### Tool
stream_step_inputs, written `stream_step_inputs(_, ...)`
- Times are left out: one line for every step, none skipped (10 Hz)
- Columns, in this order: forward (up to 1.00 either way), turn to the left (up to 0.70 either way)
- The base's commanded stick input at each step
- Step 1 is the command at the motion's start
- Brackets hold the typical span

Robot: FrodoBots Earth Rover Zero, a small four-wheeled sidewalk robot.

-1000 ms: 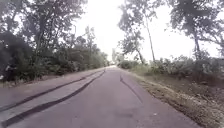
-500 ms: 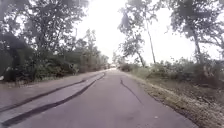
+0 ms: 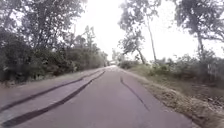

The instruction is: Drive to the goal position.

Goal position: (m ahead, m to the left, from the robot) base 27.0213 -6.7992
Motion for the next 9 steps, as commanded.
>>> stream_step_inputs(0.85,0.0)
stream_step_inputs(0.85,0.0)
stream_step_inputs(0.85,0.0)
stream_step_inputs(0.85,0.0)
stream_step_inputs(0.85,0.0)
stream_step_inputs(0.85,0.0)
stream_step_inputs(0.85,0.0)
stream_step_inputs(0.85,0.0)
stream_step_inputs(0.85,0.0)
